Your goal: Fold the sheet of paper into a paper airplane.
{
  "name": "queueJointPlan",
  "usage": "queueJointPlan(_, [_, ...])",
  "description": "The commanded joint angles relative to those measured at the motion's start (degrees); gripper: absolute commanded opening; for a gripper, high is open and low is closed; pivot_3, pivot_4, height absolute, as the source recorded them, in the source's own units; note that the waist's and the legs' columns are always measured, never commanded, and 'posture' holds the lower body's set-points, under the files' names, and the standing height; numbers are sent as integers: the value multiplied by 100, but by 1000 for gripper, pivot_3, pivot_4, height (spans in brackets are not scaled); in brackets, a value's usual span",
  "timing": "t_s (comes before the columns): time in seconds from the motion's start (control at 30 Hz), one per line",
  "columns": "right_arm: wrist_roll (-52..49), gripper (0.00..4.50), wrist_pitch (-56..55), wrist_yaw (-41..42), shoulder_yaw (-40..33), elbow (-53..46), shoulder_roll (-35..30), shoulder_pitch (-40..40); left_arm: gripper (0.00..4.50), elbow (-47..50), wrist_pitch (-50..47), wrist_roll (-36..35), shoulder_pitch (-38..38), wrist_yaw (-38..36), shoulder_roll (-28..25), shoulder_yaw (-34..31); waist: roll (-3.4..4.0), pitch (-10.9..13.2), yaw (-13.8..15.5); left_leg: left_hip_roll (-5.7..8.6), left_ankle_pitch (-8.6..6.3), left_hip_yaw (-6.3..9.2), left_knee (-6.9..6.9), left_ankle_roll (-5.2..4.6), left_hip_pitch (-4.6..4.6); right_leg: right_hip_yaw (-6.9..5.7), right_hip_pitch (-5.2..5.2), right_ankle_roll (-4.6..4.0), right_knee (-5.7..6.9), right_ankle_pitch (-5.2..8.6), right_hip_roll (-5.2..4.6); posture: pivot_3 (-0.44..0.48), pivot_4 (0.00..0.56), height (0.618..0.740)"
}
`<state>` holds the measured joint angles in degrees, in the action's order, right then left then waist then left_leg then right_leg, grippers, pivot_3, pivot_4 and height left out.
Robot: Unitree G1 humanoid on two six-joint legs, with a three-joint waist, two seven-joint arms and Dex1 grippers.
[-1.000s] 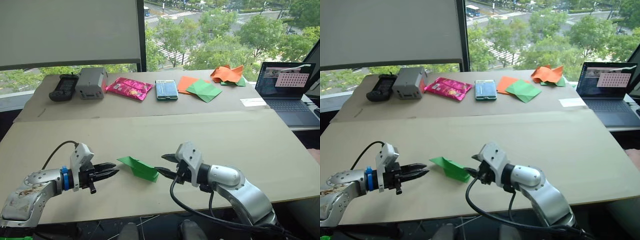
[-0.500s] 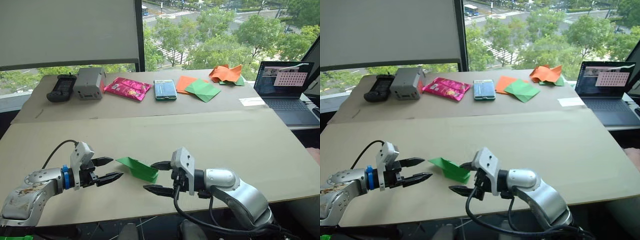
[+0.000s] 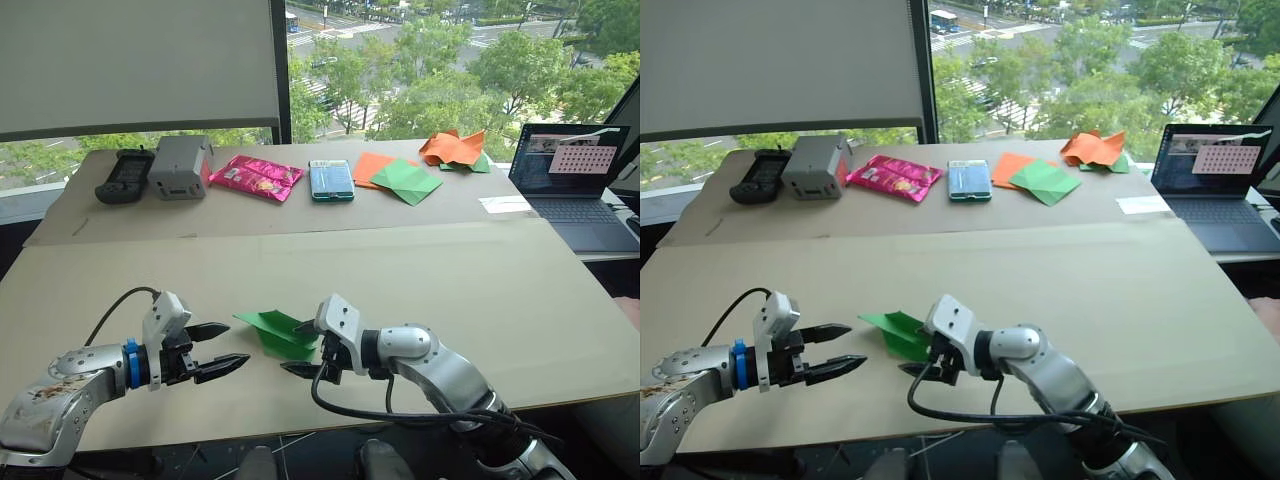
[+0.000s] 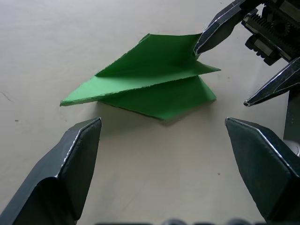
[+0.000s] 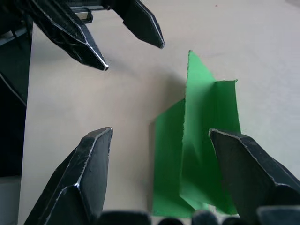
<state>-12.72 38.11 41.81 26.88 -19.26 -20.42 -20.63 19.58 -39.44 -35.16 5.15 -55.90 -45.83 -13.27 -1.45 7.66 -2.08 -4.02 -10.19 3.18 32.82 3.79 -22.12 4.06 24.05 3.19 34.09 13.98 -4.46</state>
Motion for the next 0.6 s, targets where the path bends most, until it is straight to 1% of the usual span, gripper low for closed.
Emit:
queueJointPlan(0.03, [-230,3663,350,-70,-365,37,94,-188,4475,149,61,-73,-33,42,-49,-159,0,0,4,0,0,0,0,0,0,0,0,0,0,0,0,0,150,718])
queueJointPlan(0.1, [-339,3663,604,-163,-513,118,217,-242,4475,146,86,-77,-33,63,-24,-152,0,0,3,0,0,0,1,-1,0,1,-1,0,1,0,0,0,150,718])
queueJointPlan(0.23, [-278,3663,620,-212,-532,206,252,-309,4475,108,150,-50,-64,93,4,-107,1,-1,-6,0,1,0,1,-1,3,1,-3,-2,6,-2,2,0,150,718])
queueJointPlan(0.43, [-463,3663,683,-217,-725,-76,351,-367,4475,93,183,-60,-82,99,9,-92,2,-1,-6,0,1,0,1,-2,3,3,-5,-1,7,-2,3,0,150,718])
queueJointPlan(0.5, [-428,3663,677,-281,-758,-100,332,-418,4475,92,186,-65,-94,96,5,-95,3,-1,-5,0,2,1,1,-3,3,3,-5,-1,8,-2,3,0,150,718])
queueJointPlan(0.6, [-187,3663,515,-271,-558,-178,116,-488,4475,102,185,-81,-104,46,-42,-116,3,-2,3,0,2,0,1,-3,3,3,-6,-1,8,-2,3,0,150,718])
